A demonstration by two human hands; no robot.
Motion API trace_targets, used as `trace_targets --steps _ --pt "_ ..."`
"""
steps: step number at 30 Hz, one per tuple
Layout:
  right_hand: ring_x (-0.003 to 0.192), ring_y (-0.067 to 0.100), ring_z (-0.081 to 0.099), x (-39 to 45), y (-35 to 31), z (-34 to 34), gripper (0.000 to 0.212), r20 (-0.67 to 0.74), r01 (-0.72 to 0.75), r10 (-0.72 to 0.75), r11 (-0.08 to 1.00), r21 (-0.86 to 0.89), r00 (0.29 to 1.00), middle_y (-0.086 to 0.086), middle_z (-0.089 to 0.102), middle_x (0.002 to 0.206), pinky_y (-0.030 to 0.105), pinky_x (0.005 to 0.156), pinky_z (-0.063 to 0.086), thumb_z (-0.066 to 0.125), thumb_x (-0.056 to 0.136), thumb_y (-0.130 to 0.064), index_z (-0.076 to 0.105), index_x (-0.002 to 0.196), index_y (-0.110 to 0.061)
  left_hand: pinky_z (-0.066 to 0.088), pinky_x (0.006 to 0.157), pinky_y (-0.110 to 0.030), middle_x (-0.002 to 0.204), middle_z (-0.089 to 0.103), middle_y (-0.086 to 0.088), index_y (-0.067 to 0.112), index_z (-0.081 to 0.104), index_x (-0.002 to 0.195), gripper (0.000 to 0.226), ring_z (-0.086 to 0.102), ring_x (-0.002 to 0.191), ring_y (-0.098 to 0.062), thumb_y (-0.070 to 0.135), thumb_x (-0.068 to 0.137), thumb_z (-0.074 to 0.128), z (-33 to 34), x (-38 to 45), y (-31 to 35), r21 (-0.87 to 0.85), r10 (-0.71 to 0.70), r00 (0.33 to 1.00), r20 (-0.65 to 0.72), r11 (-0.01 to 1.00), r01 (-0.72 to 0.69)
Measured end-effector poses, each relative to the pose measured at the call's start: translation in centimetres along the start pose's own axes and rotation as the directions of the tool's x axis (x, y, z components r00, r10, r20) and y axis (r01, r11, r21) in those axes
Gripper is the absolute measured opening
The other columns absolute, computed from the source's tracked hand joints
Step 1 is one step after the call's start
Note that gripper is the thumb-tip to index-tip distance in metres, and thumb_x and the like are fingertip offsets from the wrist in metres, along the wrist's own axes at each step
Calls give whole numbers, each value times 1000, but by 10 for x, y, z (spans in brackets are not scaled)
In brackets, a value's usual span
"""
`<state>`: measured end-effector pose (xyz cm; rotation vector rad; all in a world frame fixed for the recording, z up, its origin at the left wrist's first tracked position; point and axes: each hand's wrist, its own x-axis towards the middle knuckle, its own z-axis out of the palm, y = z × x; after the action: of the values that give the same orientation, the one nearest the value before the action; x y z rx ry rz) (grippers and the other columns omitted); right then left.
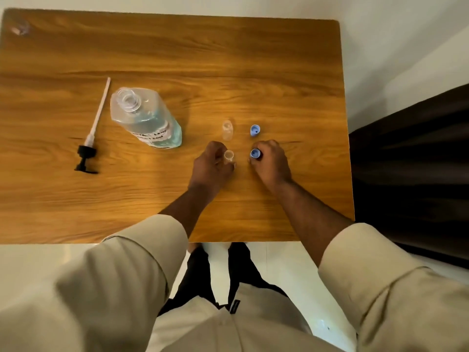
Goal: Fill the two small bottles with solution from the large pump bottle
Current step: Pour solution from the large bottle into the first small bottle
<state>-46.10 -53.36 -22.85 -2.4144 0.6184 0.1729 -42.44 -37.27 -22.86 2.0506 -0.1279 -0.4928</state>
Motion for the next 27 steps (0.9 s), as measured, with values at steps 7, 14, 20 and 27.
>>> trace_targets --steps 7,14,20,27 --pt "101 24 58 -11 -10 -22 59 -33 -144 142 988 -60 989 5 56 121 39 78 52 73 75 -43 50 125 -22 57 77 -34 90 64 9 28 51 94 34 63 89 -7 10 77 74 -15 -10 21 14 44 999 -21 999 -44" --pt "74 11 55 -35 -70 -44 36 -171 141 -107 969 201 980 2 58 95 29 67 50 77 75 -26 65 108 -16 55 86 -24 96 66 14 31 55 96 36 64 94 -4 9 77 77 -72 -55 43 -112 149 969 -199 978 -174" --pt "100 12 53 -28 -156 -23 61 -102 297 -281 850 436 954 -4 50 116 27 79 50 83 69 -19 58 125 -19 53 80 -15 98 68 19 37 58 104 40 67 93 -2 10 80 76 -143 -73 51 -176 229 905 -359 936 -306" --pt "119 6 33 -12 -214 17 105 -59 258 -257 868 424 965 5 34 144 21 94 31 89 58 -29 30 145 -26 53 80 -16 105 65 14 22 58 125 45 63 98 0 16 84 75 -237 -38 44 -169 297 922 -249 924 -343"
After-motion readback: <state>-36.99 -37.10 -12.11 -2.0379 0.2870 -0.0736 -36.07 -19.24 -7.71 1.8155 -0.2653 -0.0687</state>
